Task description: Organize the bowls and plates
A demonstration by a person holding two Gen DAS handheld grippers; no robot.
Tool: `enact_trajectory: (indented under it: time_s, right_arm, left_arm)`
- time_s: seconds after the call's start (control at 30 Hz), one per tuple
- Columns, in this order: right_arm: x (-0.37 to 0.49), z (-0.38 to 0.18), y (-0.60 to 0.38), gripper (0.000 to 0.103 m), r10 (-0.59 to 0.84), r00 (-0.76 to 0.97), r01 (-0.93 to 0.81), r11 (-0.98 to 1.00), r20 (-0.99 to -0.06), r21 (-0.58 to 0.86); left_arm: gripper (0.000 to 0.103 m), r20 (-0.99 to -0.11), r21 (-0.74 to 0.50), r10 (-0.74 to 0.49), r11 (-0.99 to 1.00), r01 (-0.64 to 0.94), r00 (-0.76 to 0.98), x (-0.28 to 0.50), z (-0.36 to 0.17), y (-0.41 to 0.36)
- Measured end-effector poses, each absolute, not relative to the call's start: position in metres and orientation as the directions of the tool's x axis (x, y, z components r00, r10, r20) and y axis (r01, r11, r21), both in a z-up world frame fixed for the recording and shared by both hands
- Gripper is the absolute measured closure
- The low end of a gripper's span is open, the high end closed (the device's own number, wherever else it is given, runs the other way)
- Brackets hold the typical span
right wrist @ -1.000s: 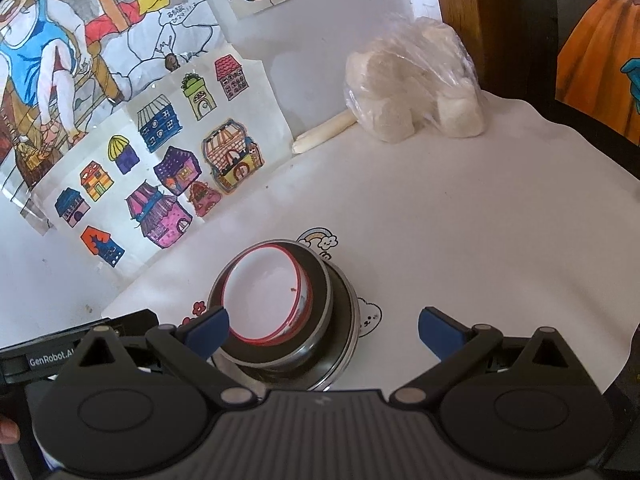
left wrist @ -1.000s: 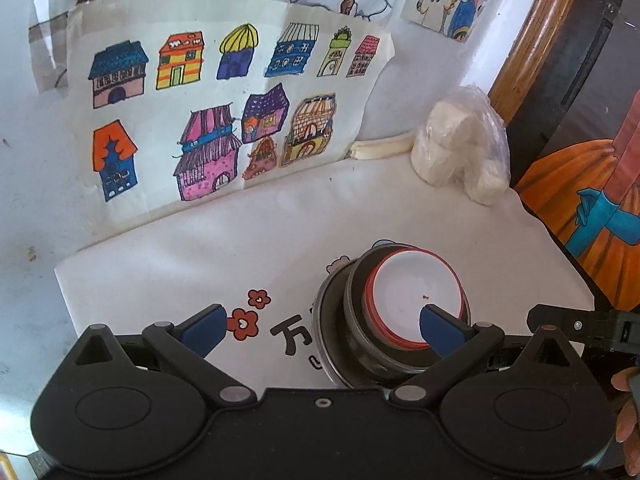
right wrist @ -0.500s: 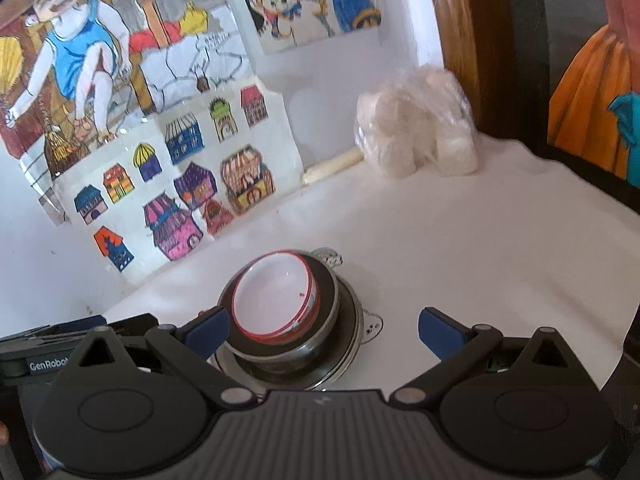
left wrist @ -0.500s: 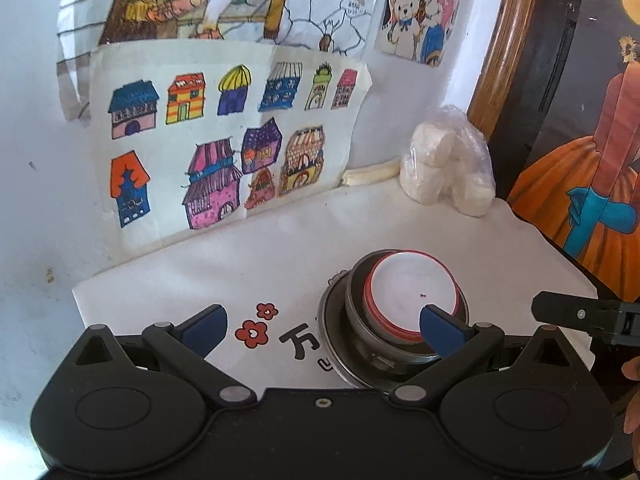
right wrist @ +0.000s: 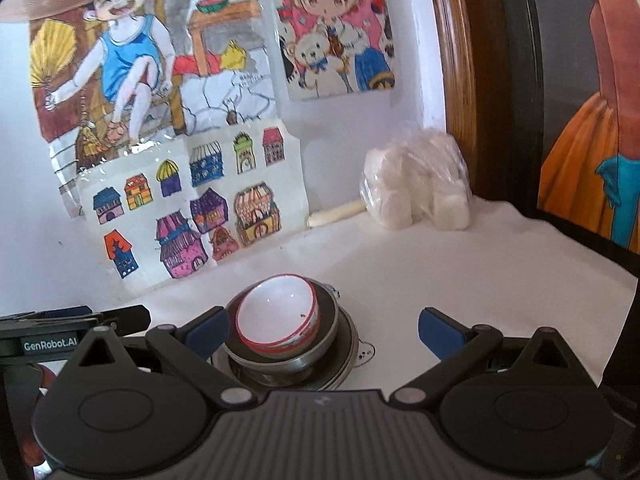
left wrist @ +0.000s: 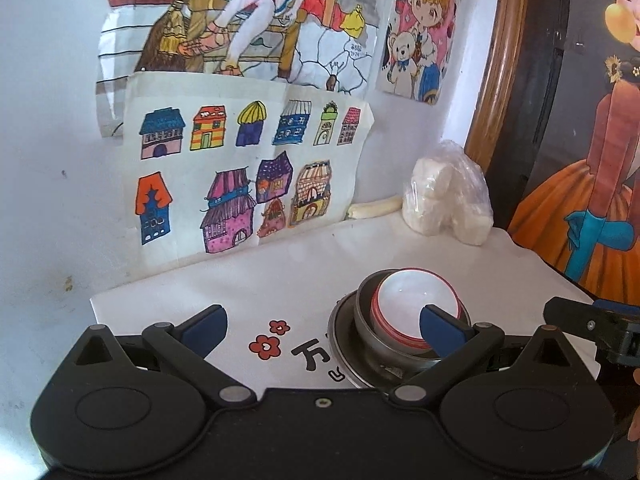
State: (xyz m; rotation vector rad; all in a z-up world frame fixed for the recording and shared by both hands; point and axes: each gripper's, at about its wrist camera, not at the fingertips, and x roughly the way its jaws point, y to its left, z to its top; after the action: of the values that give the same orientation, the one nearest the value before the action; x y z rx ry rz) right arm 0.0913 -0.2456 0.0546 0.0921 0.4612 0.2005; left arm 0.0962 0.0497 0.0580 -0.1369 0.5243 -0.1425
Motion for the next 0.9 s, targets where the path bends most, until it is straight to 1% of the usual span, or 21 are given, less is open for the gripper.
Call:
enact_trajectory:
  time_s: [0.13,0.33,0.5,0.67,0.9]
  right_arm:
    - [0.077,0.052,-0.244,0.000,0.207,0.900,-0.174,0.978,-0.383,0.118]
    - [0.063,0.051,-0.243,0.000,0.199,0.917,-0.178,0.980,-0.345,0.092]
    - [0.054,0.049,-0.243,0.000,0.194,0.924,-0.181,0.981,-0.330,0.072]
    - [0.047,0.043,-0.244,0.000,0.188,0.926,-0.179,0.982,-0.328,0.059]
    - [0.043,0.033,-0.248,0.000,0.184,0.923,-0.174,0.983,-0.337,0.060]
  left_arm:
    - [0.001,-0.479,-0.162,-0.160,0.982,0.092,0.863,0.091,0.054,0.050]
    - [0.001,-0.466,-0.155,-0.151,0.984,0.088,0.872,0.082,0.049,0.047]
    - [0.001,-0.460,-0.154,-0.157,0.983,0.096,0.874,0.076,0.046,0.044]
    - [0.001,-0.435,-0.147,-0.154,0.984,0.099,0.887,0.068,0.045,0.043]
    - [0.001,-0.381,-0.128,-0.137,0.987,0.095,0.915,0.052,0.039,0.046]
